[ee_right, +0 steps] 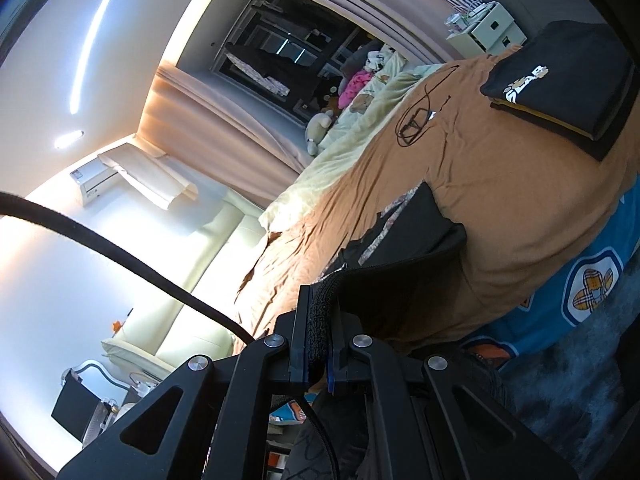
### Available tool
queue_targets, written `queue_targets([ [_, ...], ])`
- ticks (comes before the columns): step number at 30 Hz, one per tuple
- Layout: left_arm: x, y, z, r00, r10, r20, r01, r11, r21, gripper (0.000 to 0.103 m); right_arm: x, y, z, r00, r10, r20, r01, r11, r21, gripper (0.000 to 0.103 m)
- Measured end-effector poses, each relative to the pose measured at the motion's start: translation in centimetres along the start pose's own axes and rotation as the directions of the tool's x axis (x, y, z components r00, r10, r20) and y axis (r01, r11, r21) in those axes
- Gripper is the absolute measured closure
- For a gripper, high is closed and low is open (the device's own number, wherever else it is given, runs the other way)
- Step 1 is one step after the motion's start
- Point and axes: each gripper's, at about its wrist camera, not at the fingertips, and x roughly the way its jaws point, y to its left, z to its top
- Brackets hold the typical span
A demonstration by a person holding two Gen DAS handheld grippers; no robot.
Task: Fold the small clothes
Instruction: 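Lift the hem with both grippers and fold it over toward the collar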
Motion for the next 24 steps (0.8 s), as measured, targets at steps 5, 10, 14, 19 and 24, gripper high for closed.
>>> queue_targets([
  [5,0.7,0.0,0.3,1.0,-0.004,-0.009,0.004,1.0,0.003,0.098,1.1,-1.6,0.6,1.0,-0.004,-0.001,0.004,1.0,0.007,0.101],
  [10,2.4,0.1,1.2,1.0,0.002,-0.02,-0.002,1.0,-0.012,0.098,3.3,-2.7,2.4,1.0,-0.022,-0.006,0.022,1.0,0.0,0.101],
  [14,4.7,-1.1,2.8,1.0,0.009,-0.023,-0.009,1.0,-0.001,0.098,5.6,-3.1,4.7,1.0,-0.023,-0.012,0.023,1.0,-0.002,0.101],
  [19,7.9,-2.9,5.0,0.999,0.031,-0.029,-0.031,0.999,0.023,0.098,8.4,-3.5,7.4,1.0,-0.02,-0.011,0.02,1.0,-0.01,0.101],
  [24,11.1,-4.1,7.2,0.998,0.057,-0.032,-0.055,0.998,0.038,0.098,11.3,-4.1,9.5,0.999,-0.029,-0.014,0.029,1.0,-0.001,0.101],
])
